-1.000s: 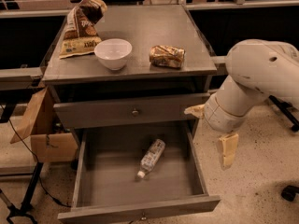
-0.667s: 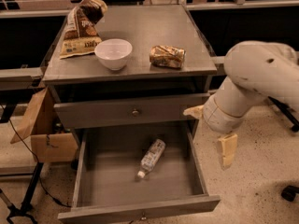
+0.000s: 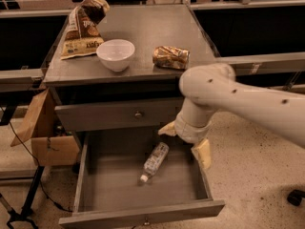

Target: Pick blue plastic bottle from middle drawer and place on counter

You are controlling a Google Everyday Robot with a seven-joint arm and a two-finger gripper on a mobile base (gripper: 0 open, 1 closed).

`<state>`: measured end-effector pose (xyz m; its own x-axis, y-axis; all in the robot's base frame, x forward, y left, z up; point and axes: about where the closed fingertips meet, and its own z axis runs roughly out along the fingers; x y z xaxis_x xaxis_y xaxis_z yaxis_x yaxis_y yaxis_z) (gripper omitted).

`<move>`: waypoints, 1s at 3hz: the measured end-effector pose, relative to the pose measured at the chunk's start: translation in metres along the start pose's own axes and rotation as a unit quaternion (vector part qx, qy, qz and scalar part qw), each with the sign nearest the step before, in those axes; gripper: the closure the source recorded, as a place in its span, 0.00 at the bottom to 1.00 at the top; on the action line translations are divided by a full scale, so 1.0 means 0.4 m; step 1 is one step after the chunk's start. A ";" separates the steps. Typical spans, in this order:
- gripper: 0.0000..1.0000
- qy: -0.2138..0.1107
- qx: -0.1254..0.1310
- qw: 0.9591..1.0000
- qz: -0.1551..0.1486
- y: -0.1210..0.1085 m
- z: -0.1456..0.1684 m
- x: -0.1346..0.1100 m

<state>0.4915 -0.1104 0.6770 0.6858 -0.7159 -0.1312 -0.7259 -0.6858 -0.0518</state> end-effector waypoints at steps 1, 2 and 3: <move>0.00 -0.011 -0.055 0.992 -0.116 -0.104 0.220 -0.005; 0.00 -0.011 -0.055 0.992 -0.116 -0.104 0.220 -0.005; 0.00 -0.026 -0.017 0.989 -0.143 -0.148 0.257 0.007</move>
Offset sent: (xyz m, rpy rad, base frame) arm 0.0236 0.0351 -0.0667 -0.0421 0.0404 0.2089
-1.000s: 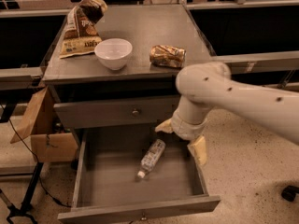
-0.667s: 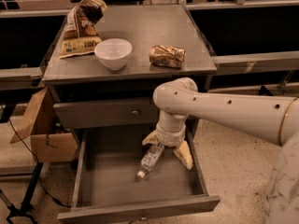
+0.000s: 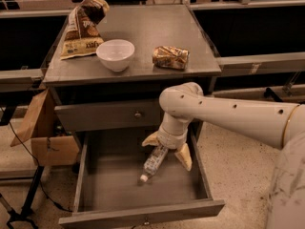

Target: Pick blue plastic bottle from middle drawer and place on counter

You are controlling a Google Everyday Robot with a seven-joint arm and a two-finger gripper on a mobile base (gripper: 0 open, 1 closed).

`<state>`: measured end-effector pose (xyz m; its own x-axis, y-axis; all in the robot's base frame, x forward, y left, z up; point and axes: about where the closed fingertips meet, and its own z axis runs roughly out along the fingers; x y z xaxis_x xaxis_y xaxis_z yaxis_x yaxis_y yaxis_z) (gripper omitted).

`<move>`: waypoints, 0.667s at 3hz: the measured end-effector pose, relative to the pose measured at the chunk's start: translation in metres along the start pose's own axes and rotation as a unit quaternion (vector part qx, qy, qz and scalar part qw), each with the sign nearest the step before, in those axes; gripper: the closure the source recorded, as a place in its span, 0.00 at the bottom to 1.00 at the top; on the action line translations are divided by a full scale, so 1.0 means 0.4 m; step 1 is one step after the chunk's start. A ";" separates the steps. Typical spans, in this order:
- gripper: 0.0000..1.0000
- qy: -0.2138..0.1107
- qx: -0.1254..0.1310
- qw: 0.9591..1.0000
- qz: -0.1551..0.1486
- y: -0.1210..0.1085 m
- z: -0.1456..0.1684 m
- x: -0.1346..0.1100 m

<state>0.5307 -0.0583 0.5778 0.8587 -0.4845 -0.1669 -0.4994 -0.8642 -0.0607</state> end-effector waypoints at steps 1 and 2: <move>0.00 -0.018 0.069 0.995 -0.069 -0.141 0.115 0.055; 0.00 -0.012 0.092 0.989 -0.119 -0.285 0.273 0.072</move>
Offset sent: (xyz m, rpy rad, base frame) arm 0.0881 0.1087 -0.1056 0.2876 -0.1150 0.2391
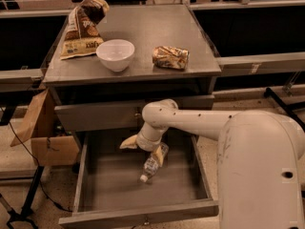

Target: Pick blue plastic bottle from middle drawer and place on counter

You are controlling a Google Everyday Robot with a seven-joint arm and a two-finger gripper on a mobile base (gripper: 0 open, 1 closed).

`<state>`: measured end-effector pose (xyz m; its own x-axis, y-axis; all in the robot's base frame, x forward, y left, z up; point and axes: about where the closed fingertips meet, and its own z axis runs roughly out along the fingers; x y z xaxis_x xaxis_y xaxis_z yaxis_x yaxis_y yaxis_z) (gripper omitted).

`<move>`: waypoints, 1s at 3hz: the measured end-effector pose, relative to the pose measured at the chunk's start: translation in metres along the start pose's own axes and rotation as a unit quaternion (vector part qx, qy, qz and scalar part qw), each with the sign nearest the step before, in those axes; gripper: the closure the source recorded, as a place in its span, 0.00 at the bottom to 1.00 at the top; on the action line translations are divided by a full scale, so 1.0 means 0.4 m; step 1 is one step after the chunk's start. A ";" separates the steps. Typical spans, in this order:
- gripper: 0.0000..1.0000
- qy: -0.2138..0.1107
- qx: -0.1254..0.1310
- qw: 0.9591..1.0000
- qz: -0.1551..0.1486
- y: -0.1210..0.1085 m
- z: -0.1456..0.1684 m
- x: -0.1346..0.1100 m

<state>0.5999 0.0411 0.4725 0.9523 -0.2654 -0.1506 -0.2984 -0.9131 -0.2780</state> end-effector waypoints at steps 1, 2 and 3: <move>0.00 0.001 0.005 1.000 -0.002 0.002 0.006 0.002; 0.00 0.014 0.013 1.000 -0.004 0.034 0.036 0.024; 0.00 0.034 0.021 0.999 0.011 0.083 0.062 0.050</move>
Offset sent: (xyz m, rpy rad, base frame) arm 0.0137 -0.0240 -0.0326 0.0292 -0.0836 -0.0179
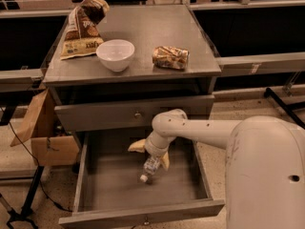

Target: Pick blue plastic bottle from middle drawer and place on counter

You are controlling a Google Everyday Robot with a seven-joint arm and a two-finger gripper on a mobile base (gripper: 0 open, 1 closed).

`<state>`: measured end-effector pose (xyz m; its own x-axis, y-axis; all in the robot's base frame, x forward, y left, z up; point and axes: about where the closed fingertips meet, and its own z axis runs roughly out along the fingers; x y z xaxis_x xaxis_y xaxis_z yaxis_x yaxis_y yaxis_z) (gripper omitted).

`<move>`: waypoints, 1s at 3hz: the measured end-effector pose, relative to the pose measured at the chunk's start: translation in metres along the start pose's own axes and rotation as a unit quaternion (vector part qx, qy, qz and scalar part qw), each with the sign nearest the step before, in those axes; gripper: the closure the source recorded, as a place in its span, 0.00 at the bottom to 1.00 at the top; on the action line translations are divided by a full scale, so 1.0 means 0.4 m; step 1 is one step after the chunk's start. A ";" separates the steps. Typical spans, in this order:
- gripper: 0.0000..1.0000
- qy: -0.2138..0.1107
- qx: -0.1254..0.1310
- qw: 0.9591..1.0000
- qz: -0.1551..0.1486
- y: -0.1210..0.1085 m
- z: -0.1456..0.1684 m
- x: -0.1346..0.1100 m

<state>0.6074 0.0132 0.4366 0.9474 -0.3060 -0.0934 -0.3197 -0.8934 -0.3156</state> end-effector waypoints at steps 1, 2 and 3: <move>0.00 0.028 0.006 0.999 0.015 0.027 0.026 0.025; 0.00 0.045 -0.007 0.998 0.032 0.037 0.067 0.047; 0.00 0.057 -0.038 0.997 0.044 0.038 0.116 0.062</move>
Offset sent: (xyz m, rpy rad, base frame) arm 0.0247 -0.0101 -0.0483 -0.0826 -0.0741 -0.1386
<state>0.6267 0.0071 0.3858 0.9092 -0.4163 -0.0087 -0.4063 -0.8822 -0.2381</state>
